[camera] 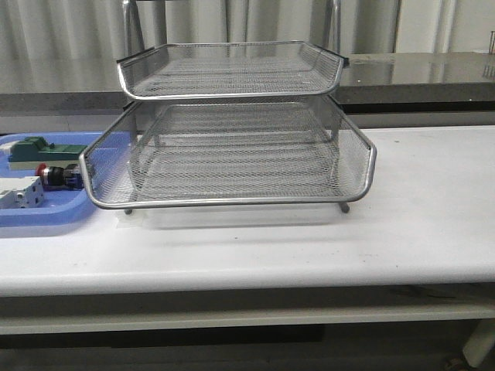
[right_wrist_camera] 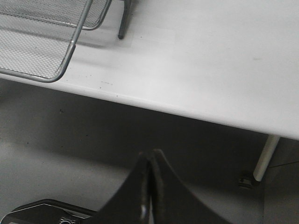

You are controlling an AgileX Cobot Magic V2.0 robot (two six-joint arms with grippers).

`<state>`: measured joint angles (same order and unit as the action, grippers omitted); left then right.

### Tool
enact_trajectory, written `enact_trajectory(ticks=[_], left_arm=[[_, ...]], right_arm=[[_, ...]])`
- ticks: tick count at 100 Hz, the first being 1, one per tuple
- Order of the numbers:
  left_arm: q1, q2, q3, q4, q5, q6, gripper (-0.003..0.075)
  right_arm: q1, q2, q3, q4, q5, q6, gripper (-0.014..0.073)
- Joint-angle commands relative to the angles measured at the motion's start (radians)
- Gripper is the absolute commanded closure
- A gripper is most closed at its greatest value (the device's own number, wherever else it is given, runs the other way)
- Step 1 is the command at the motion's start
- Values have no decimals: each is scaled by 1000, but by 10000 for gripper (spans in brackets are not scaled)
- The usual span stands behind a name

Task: Place button on rack with both arms
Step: 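Release the tier and withdraw the right gripper out of view, then lower the left gripper onto the red-capped push button in the tray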

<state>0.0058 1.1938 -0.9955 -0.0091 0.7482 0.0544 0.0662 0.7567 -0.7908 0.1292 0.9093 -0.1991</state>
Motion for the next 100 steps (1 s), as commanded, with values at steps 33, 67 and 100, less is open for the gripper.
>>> enact_trajectory(ticks=[33,67,100], left_arm=[[-3,-18,-35,18,-22,13,24],[-3,-3,-65,9,-137,104,24],[-3,238,-348,0,-130,332,24]], right_arm=[[2,-6,-34,0,-46,-2,651],[2,-6,-34,0,-46,-2,651],[2,-6,-34,0,-46,-2,651]])
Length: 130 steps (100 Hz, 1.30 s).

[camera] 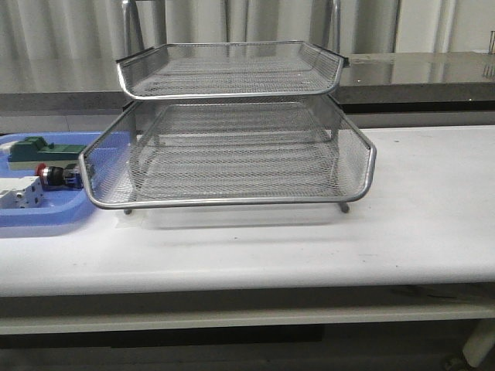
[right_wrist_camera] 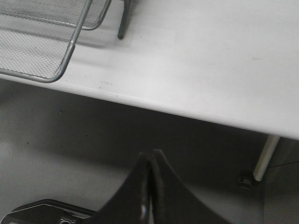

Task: Place button on rack with both arms
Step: 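Lower the left gripper onto the red-capped push button in the tray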

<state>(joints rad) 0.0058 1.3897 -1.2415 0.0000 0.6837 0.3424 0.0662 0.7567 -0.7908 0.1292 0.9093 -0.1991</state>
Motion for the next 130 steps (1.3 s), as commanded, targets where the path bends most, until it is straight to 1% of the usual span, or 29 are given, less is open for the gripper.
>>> enact_trajectory(ticks=[1,28,61,83,99,130], left_arm=[[-3,49,-109,-12,-65,49,24],[-5,322,-376,-19,13,180,24],[-17,584,-610,-20,125,331,24],[-46,695,-697,-20,156,398,24],[-58,763,-751,-20,203,405,24],[-58,836,-780,-7,231,417,24]], right_arm=[[2,-6,-34,0,-46,-2,651],[2,-6,-34,0,-46,-2,651],[2,-6,-34,0,-46,-2,651],[2,-6,-34,0,-46,-2,651],[2,-6,-34,0,-46,-2,651],[2,-6,-34,0,-46,-2,651]])
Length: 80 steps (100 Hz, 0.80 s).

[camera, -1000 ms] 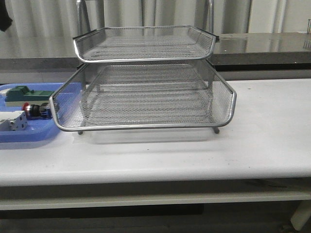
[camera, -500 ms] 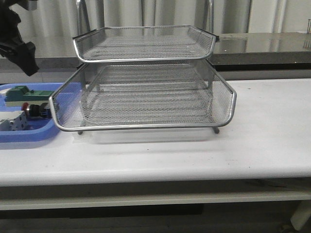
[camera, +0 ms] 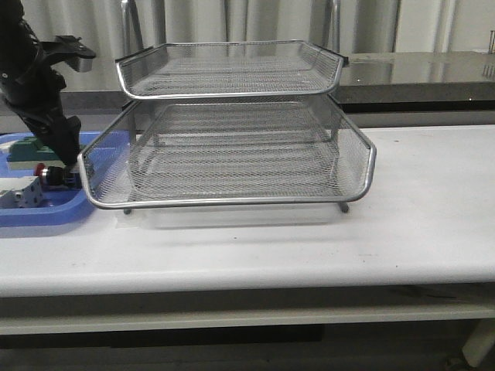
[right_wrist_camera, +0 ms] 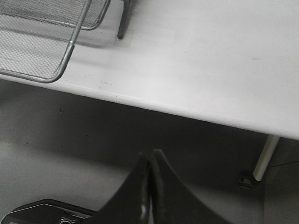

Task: Place button on rack with both arms
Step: 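Lower the left gripper onto the red-capped push button in the tray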

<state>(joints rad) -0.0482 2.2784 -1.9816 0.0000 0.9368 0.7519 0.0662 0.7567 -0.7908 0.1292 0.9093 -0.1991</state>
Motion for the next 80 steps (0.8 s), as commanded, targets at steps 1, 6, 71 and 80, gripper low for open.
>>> enact_trajectory(ticks=[1,6,71,80], left_arm=[[-4,-49,-40,-10,-22,9,24],[-4,-43,-42,-11,-20,18,24],[-6,-18,-48,-23,-8,142,24],[-6,-3,-48,-23,-8,157,24]], right_arm=[[2,-6,-34,0,-46,-2,651],[2,-6,-34,0,-44,-2,651],[2,-6,-34,0,-43,-2,651],[2,-6,-34,0,-43,-2,651]])
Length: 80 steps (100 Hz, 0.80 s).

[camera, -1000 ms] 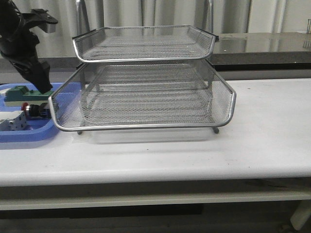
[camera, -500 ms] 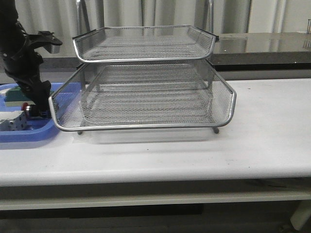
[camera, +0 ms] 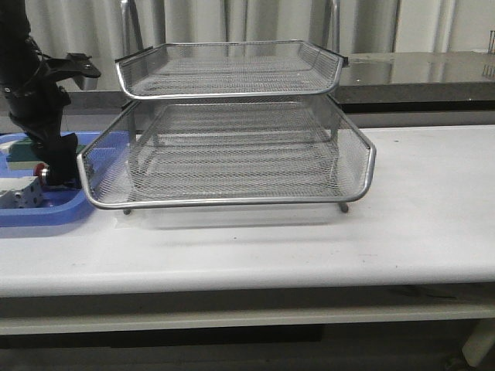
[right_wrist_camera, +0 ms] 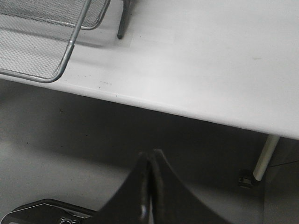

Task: Place button on rack with both arms
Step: 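Lower the left gripper onto the red-capped push button in the tray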

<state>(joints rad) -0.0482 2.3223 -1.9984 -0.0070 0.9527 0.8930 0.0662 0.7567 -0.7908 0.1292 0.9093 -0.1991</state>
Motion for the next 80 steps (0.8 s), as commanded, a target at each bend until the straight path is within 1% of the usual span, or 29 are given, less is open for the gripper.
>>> enact_trajectory(ticks=[1,30,47,60,80], left_arm=[[-6,-46,-31,-16,-24,16,24],[-6,-14,-31,-18,-34,20,24],[-6,-13,-31,-26,-52,40,24],[-6,-13,-31,-55,-52,88,24],[-6,-2,-31,-61,-52,91,24]], right_arm=[[2,-6,-34,0,-43,-2,651],[2,-6,-34,0,-43,-2,651],[2,-6,-34,0,-43,-2,651],[2,-6,-34,0,-43,-2,651],[2,-6,-34,0,-43,-2,651]])
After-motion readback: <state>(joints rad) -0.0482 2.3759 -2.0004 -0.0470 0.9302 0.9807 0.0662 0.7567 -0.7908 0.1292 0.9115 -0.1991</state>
